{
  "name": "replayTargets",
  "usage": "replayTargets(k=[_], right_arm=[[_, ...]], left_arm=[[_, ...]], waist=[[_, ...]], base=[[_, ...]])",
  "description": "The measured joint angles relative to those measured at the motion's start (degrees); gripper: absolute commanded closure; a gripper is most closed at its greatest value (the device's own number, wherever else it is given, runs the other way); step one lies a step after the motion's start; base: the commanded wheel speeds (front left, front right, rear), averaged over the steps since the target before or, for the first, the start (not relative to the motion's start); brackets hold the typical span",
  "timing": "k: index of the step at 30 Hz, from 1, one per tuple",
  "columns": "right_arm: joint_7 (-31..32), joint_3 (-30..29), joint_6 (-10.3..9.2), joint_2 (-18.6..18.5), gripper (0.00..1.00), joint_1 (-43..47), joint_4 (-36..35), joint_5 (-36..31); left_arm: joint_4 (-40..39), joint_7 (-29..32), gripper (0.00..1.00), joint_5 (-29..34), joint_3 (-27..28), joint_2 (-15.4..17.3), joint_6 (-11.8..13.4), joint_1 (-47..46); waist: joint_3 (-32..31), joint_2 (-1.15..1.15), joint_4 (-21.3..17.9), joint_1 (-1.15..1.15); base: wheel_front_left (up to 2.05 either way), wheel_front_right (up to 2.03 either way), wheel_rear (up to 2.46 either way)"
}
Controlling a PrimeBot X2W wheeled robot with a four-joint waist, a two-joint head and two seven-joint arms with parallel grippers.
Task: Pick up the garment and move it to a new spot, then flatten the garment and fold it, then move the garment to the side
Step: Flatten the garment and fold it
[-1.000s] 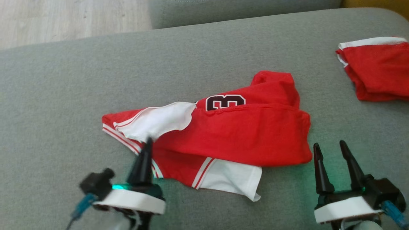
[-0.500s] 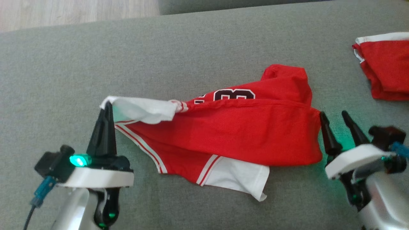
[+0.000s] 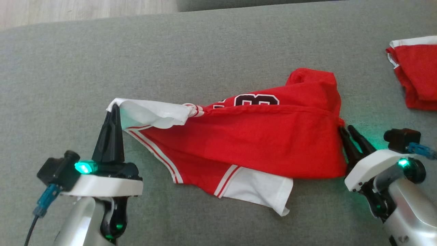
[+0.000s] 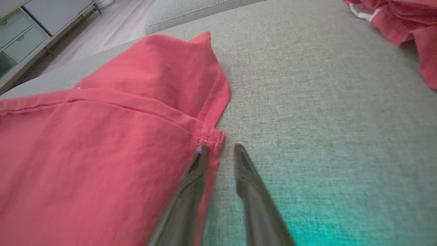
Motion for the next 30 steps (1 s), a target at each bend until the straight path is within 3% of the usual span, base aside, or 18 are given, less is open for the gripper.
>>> replayTargets(k=[1, 2, 14, 24, 25, 26, 27, 30], right_arm=[[-0.3, 0.5, 0.00, -0.2, 0.87, -0.2, 0.3, 0.2], [-0.6, 1.0, 0.00, -0.3, 1.00, -0.4, 0.6, 0.5], [-6.9, 3.8, 0.00, -2.8, 1.00, -3.7, 2.1, 2.6], [-8.3, 2.9, 0.00, -6.2, 1.00, -3.5, -2.2, 6.4], [-7.3, 3.2, 0.00, -6.3, 0.85, -3.4, -2.7, 7.1], [-6.1, 3.6, 0.00, -6.4, 0.15, -3.2, -3.3, 7.8], [-4.4, 4.4, 0.00, -6.6, 0.00, -2.8, -3.8, 8.7], [-0.9, 6.2, 0.00, -6.5, 0.00, -1.5, -4.4, 11.3]], left_arm=[[0.0, 0.0, 1.00, 0.0, 0.0, 0.0, 0.0, -0.1], [0.2, 0.0, 1.00, 0.0, 0.0, 0.0, 0.0, -0.1], [0.7, 0.0, 1.00, 0.0, 1.0, 0.1, -0.3, -0.3], [-2.0, 0.0, 1.00, 0.4, 2.3, 1.0, -0.6, -1.2], [-2.0, 0.1, 1.00, 0.4, 2.3, 1.3, -0.9, -1.2], [-2.0, 0.3, 1.00, 0.4, 2.3, 1.6, -1.0, -1.2], [-2.0, 0.3, 1.00, 0.2, 2.3, 1.8, -1.0, -1.2], [-2.0, 0.7, 1.00, -0.1, 2.3, 2.0, -1.0, -1.3]], waist=[[-0.1, 0.00, 0.1, 0.00], [-0.2, 0.00, 0.2, 0.00], [-2.1, 0.00, -0.4, 0.00], [-5.4, 0.00, -1.2, -0.01], [-5.7, 0.00, -1.4, -0.01], [-5.8, 0.00, -1.5, -0.01], [-5.8, 0.00, -1.5, -0.01], [-5.1, 0.00, -1.2, -0.01]], base=[[0.00, 0.00, 0.00], [0.00, 0.00, 0.00], [0.00, 0.00, 0.00], [0.00, 0.00, 0.00], [0.00, 0.00, 0.00], [0.00, 0.00, 0.00], [0.00, 0.00, 0.00], [0.00, 0.00, 0.00]])
